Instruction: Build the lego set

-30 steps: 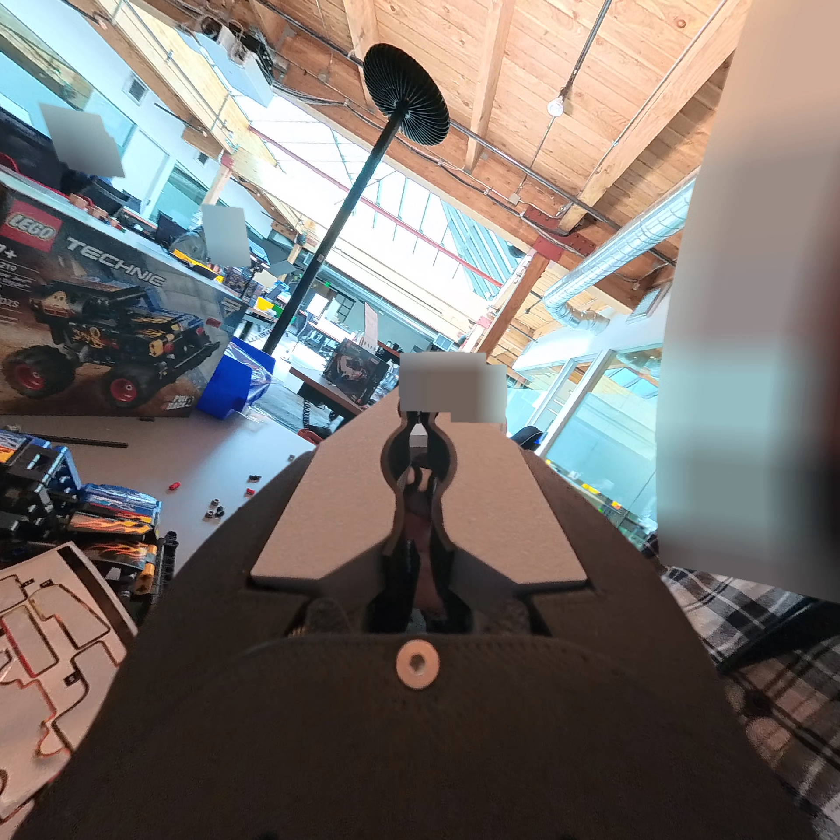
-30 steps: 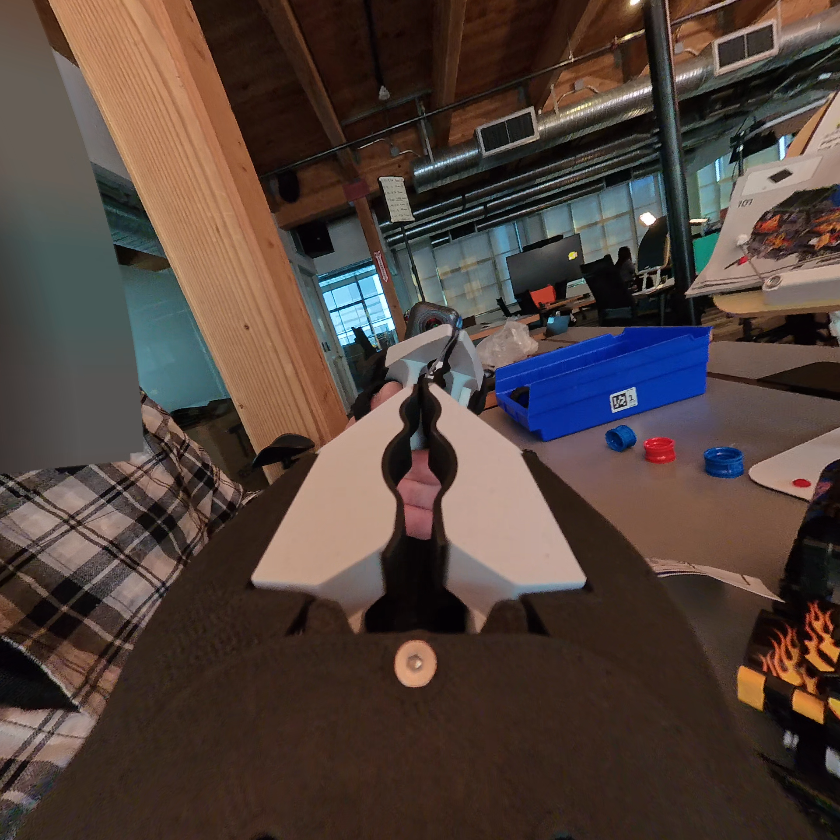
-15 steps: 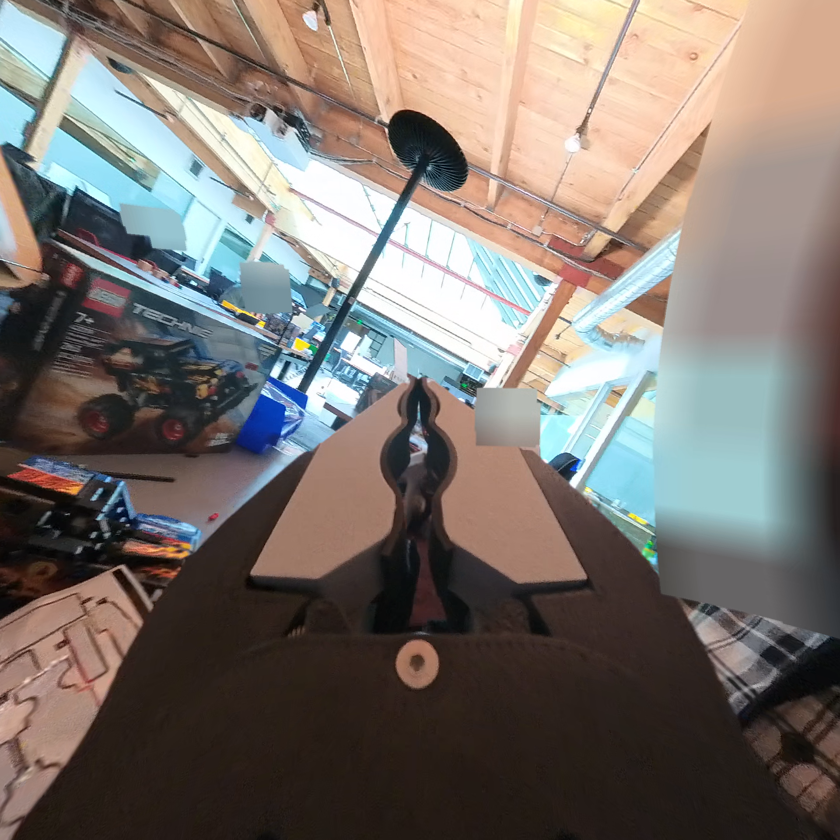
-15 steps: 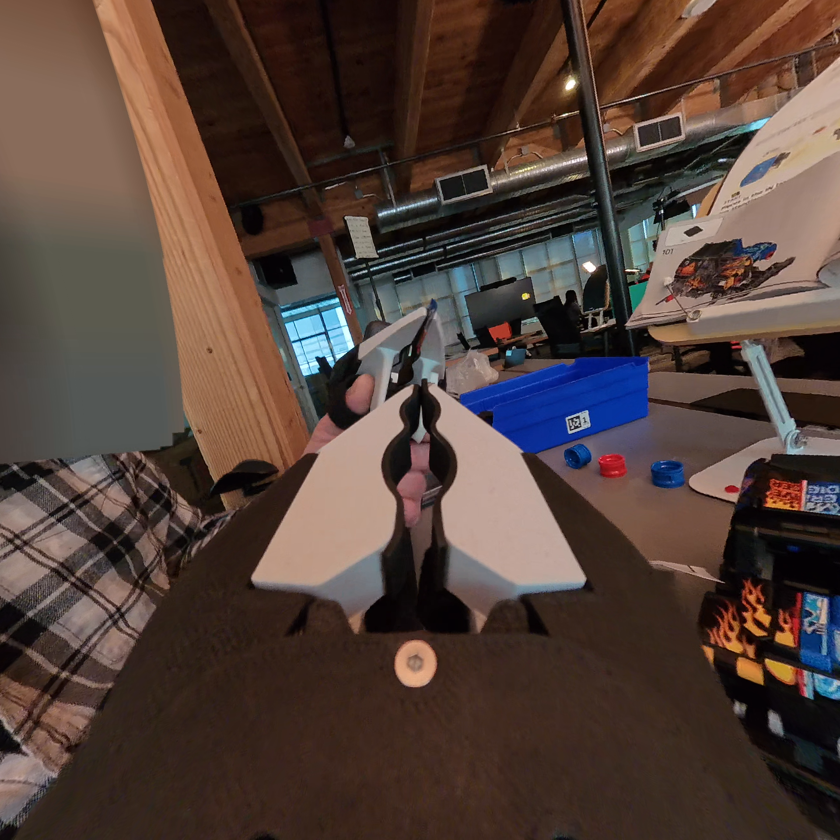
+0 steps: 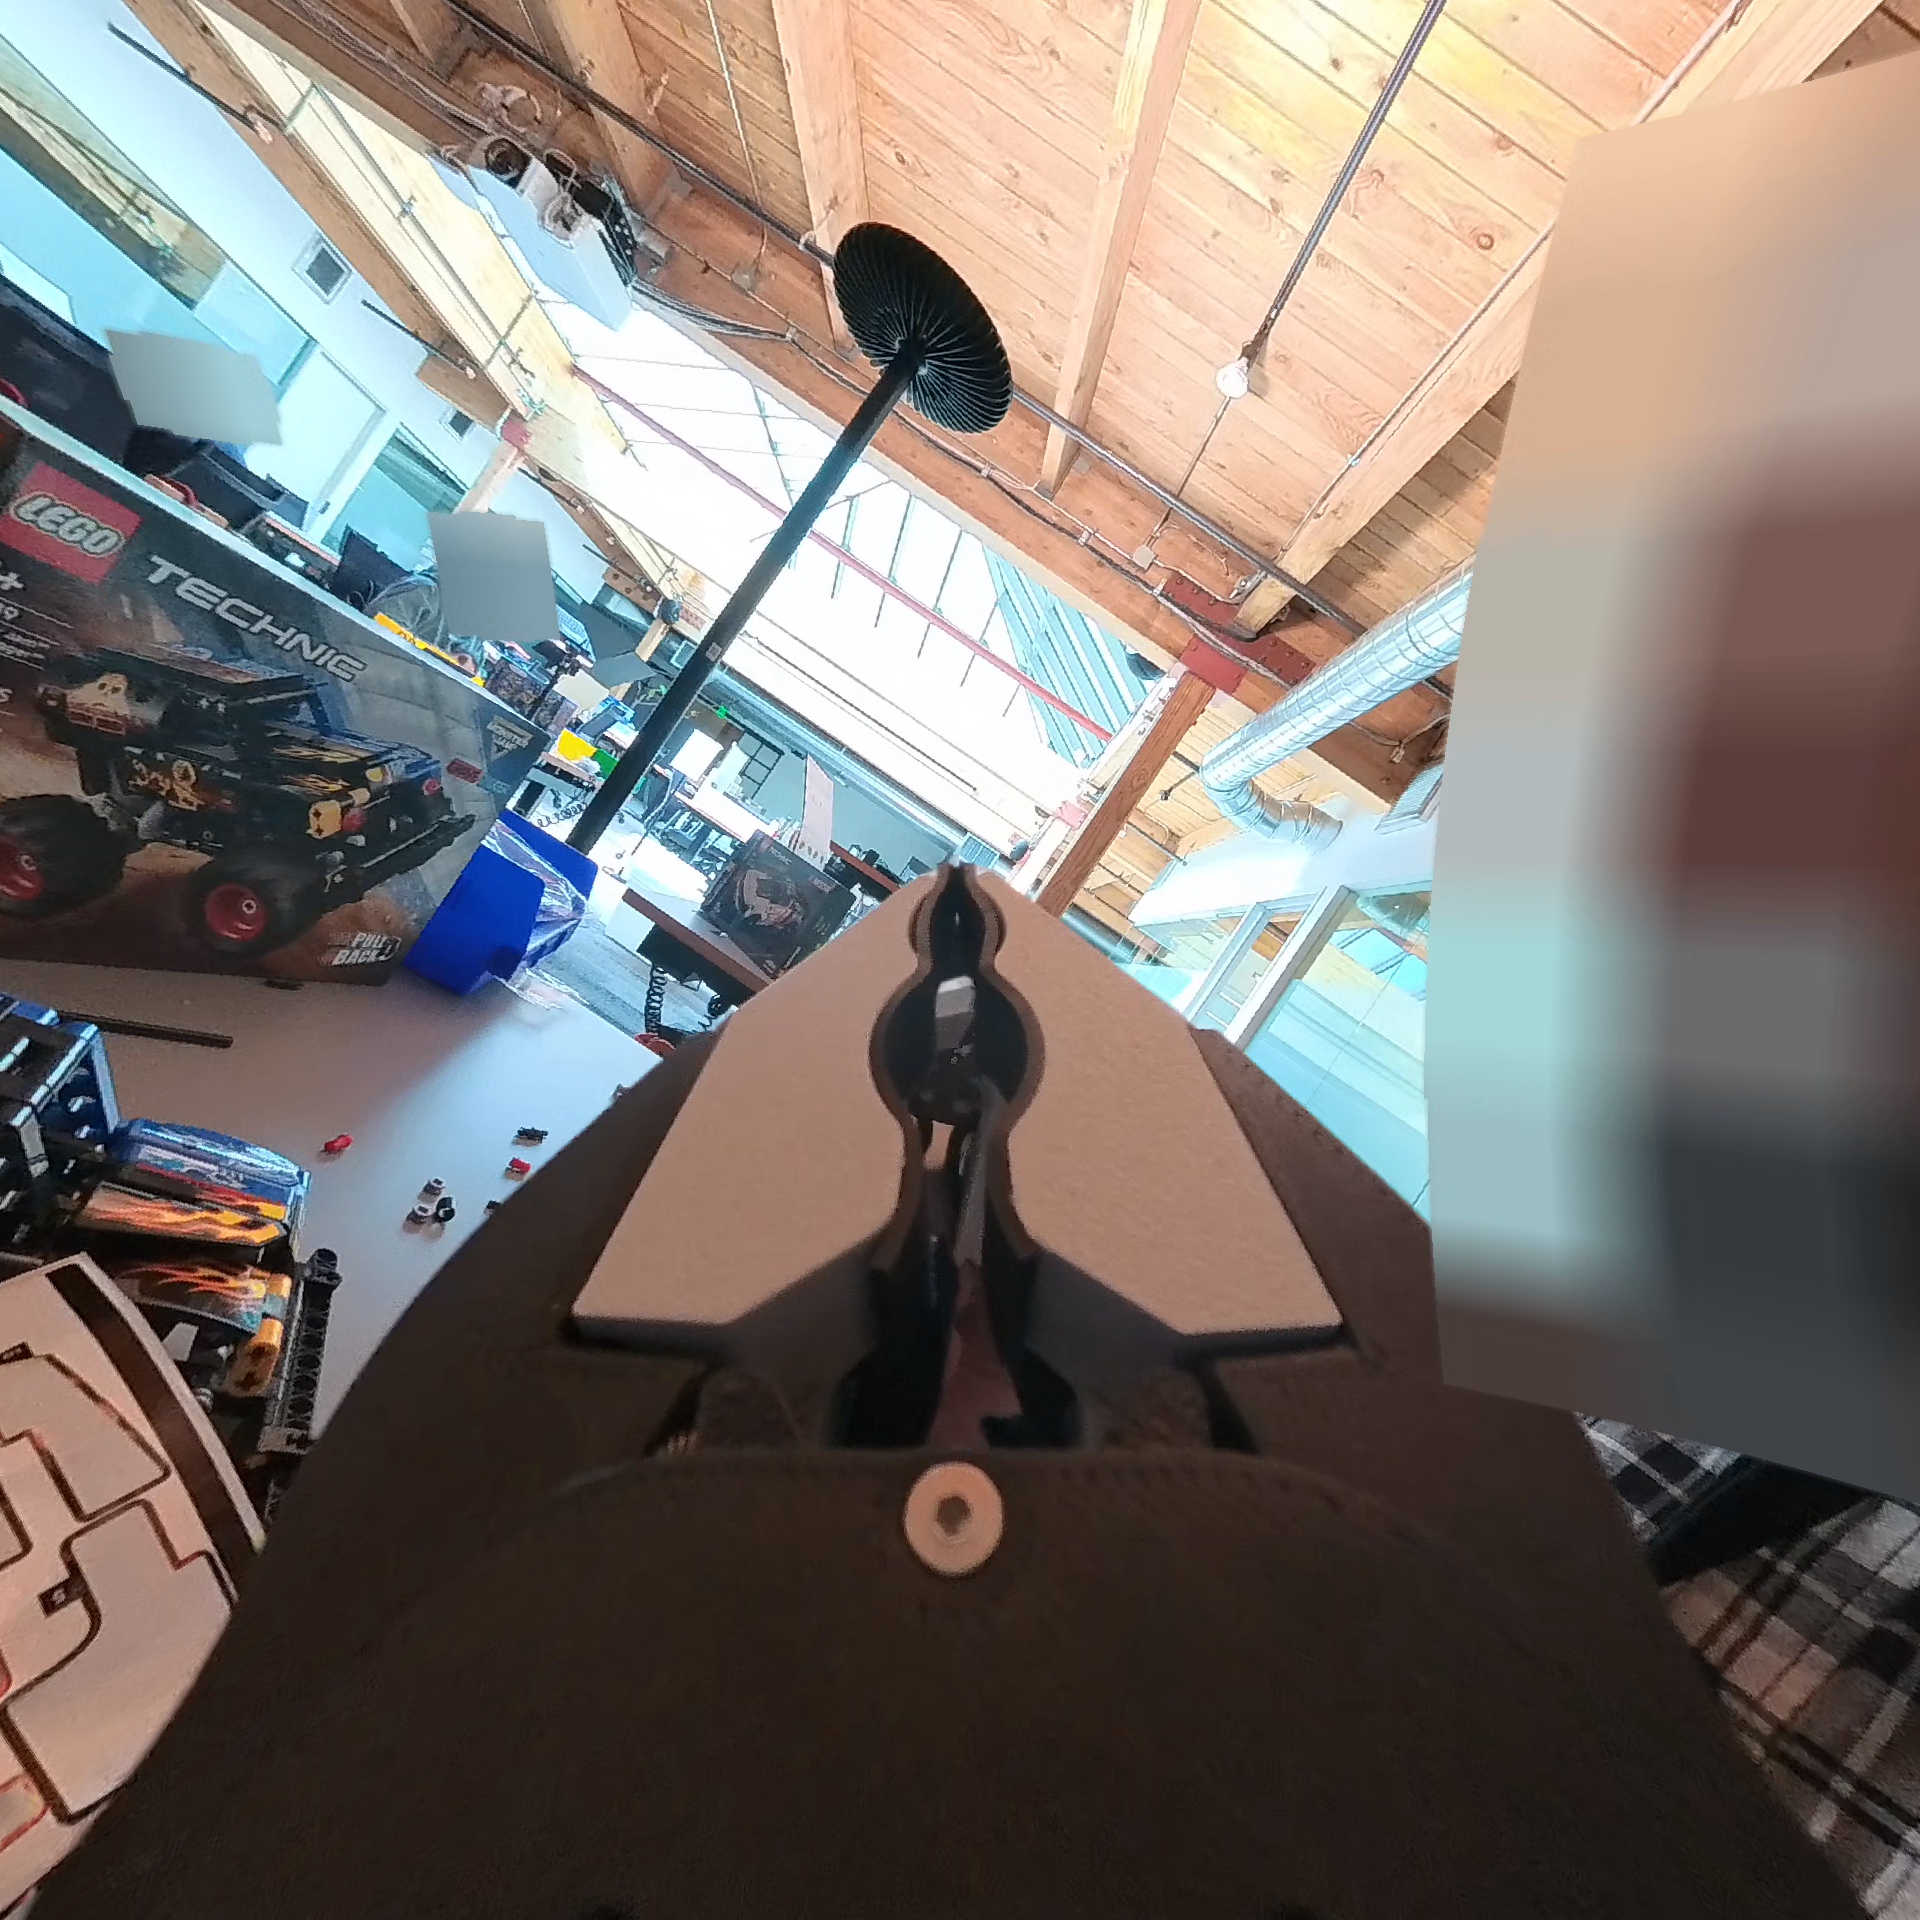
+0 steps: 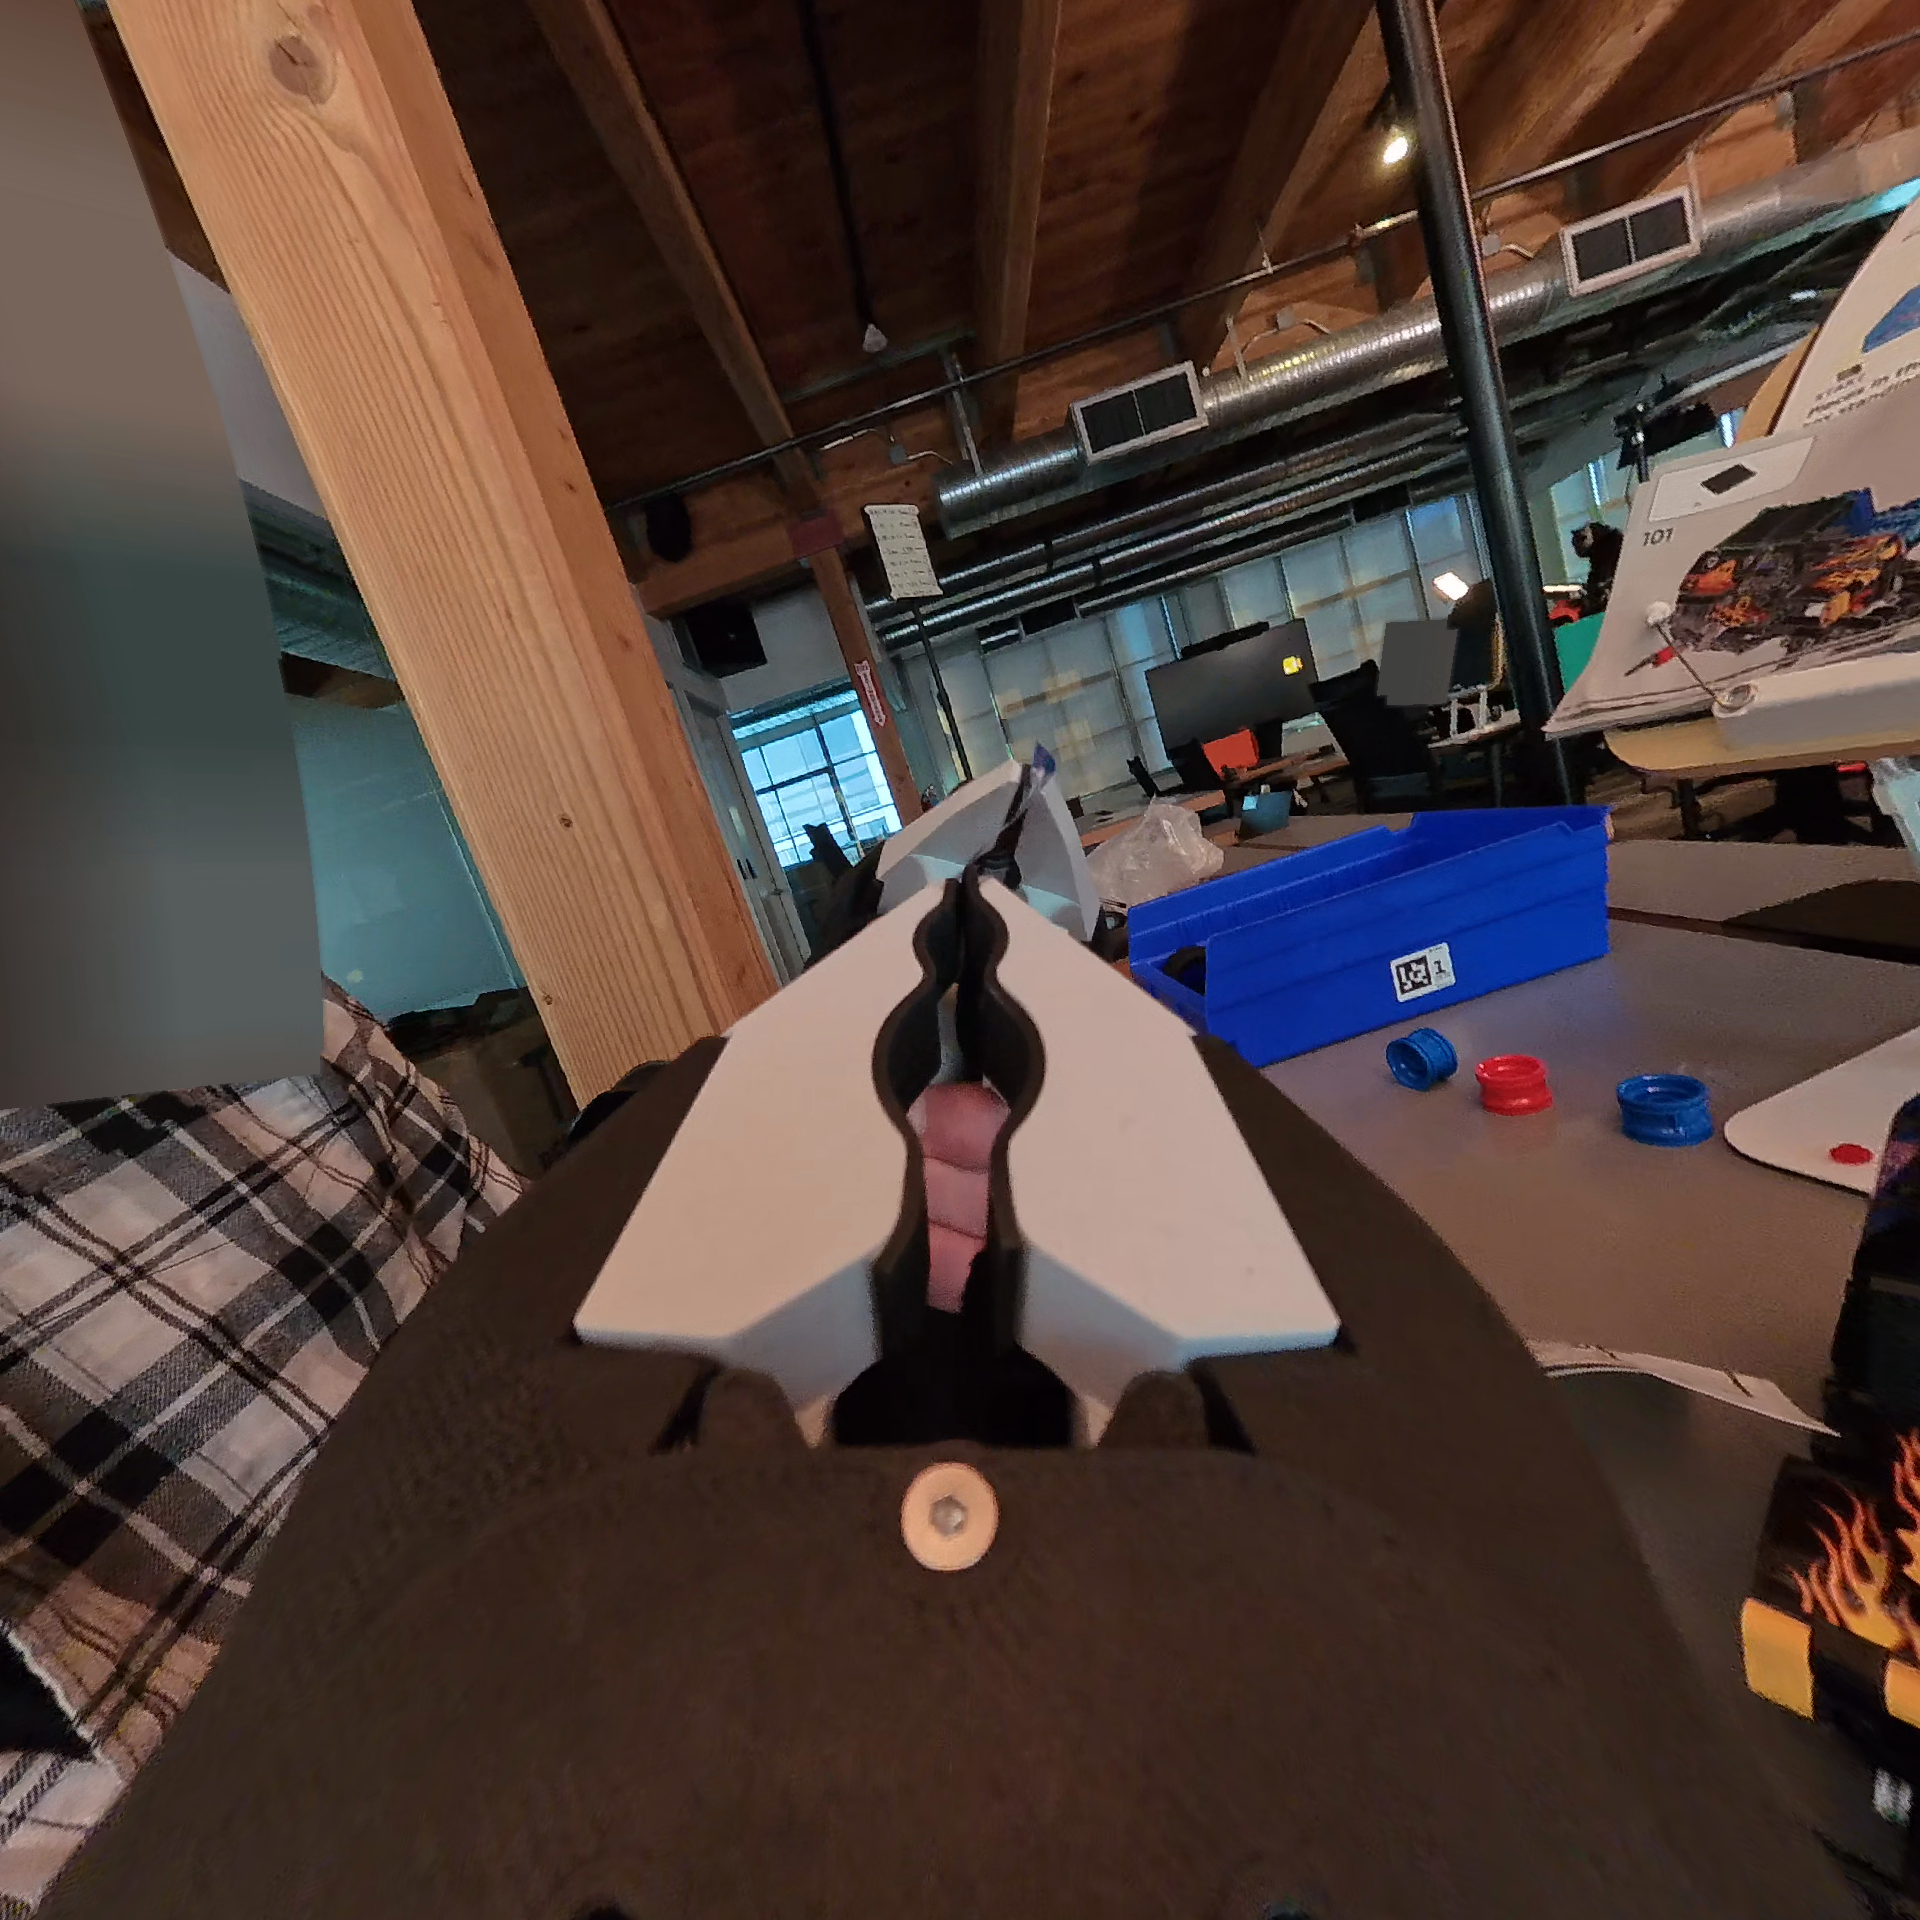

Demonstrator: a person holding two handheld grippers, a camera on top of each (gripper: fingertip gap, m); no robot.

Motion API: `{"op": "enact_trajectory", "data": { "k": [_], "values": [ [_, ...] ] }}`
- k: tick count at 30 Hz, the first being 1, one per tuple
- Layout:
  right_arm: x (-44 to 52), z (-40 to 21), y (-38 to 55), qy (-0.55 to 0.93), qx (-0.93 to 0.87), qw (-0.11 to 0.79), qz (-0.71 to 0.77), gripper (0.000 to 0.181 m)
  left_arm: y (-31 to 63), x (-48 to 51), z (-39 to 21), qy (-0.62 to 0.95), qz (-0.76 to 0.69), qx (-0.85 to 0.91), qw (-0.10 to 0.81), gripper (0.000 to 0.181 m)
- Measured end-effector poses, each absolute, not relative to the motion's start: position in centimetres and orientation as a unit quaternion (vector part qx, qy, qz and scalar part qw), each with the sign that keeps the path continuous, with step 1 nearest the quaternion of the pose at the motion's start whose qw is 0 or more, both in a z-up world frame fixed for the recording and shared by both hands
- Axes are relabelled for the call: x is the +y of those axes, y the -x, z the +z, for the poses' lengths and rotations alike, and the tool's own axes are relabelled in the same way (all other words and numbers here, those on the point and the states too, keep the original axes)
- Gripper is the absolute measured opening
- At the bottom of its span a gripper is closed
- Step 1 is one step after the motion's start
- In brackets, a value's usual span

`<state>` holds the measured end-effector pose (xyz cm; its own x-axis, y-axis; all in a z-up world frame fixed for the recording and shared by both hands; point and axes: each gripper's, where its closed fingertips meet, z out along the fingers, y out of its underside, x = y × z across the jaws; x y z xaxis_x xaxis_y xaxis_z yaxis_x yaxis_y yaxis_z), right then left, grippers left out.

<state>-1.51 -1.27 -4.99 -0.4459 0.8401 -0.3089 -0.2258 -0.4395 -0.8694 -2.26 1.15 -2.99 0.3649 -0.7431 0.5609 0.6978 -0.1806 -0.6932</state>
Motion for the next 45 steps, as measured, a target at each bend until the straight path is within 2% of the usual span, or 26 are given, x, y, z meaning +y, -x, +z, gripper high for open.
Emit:
{"op": "enact_trajectory", "data": {
  "k": [9, 13, 19, 21, 24, 28, 31, 39, 43, 45],
  "values": [
    [-1.2, -4.3, 0.6, 0.362, -0.383, 0.398, 0.751, 0.000, 2.0, 1.1, -2.9, 0.523, -0.539, 0.024, 0.660, 0.000],
    [-0.2, -3.5, -0.9, 0.346, -0.365, 0.434, 0.747, 0.000, 5.8, 1.3, -2.3, 0.500, -0.522, -0.018, 0.691, 0.000],
    [0.3, -4.0, -0.2, 0.363, -0.356, 0.408, 0.758, 0.000, 3.7, 0.9, -2.2, 0.500, -0.547, 0.005, 0.671, 0.000],
    [0.2, -4.6, 0.5, 0.381, -0.368, 0.392, 0.752, 0.008, 3.6, 1.1, -2.7, 0.508, -0.551, 0.006, 0.662, 0.000],
    [-0.2, -5.2, 1.2, 0.394, -0.380, 0.365, 0.753, 0.008, 3.3, 1.0, -2.8, 0.505, -0.564, 0.006, 0.653, 0.000],
    [-0.7, -5.0, 1.6, 0.390, -0.387, 0.359, 0.755, 0.008, 2.5, 1.2, -2.9, 0.509, -0.571, 0.015, 0.643, 0.000],
    [-0.1, -5.0, 1.5, 0.397, -0.389, 0.363, 0.748, 0.015, 2.4, 1.1, -3.2, 0.525, -0.564, 0.028, 0.637, 0.000],
    [2.3, -4.2, 0.6, 0.428, -0.482, 0.360, 0.675, 0.007, 1.5, 1.9, -4.6, 0.636, -0.455, 0.114, 0.612, 0.000],
    [3.9, -3.6, 1.5, 0.448, -0.547, 0.362, 0.607, 0.013, 1.8, 3.1, -4.8, 0.679, -0.402, 0.153, 0.595, 0.000],
    [4.6, -3.8, 2.3, 0.453, -0.576, 0.333, 0.593, 0.014, 2.5, 4.5, -5.4, 0.704, -0.381, 0.171, 0.574, 0.000]
  ]
}}
